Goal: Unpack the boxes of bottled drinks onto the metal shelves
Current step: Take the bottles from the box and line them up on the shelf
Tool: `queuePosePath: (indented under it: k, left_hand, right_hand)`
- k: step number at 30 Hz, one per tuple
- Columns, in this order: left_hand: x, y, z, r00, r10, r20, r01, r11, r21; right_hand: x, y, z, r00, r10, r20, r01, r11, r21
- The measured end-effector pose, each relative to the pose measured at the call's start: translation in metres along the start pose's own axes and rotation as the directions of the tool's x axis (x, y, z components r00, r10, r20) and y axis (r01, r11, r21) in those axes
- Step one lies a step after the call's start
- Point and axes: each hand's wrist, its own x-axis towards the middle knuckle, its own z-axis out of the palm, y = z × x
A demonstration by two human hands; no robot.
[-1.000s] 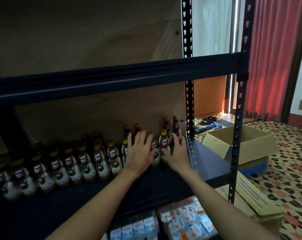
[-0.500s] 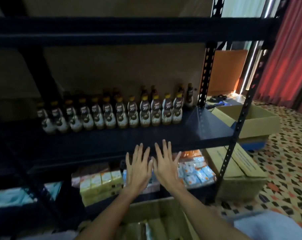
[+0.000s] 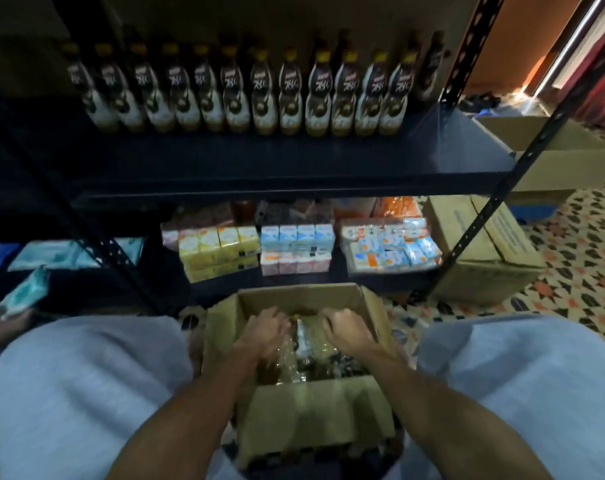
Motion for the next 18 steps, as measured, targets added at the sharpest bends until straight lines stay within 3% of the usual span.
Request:
queuePosePath:
  k: [5,10,18]
  left_hand:
    - [0.003,-0.029,0.027,0.986,-0.108,0.13,0.119,0.99,-0.079]
    - [0.023,-0.027,0.046,0.963,-0.135,0.234,0.176,0.971,-0.16]
    - [0.058,-0.007,0.081,0.951,-0.129,0.28,0.228,0.907,-0.355]
  right_hand:
    - [-0.006,0.022,0.01,0.967,0.171,0.188,-0.166,0.985,-0.041]
    - [0.008,0.043,0.034,0.856,0.266,0.444,-0.315,0.948,0.039]
    - [0.037,0.07,0.083,0.753,0.379,0.538,-0.424,0.905,-0.044]
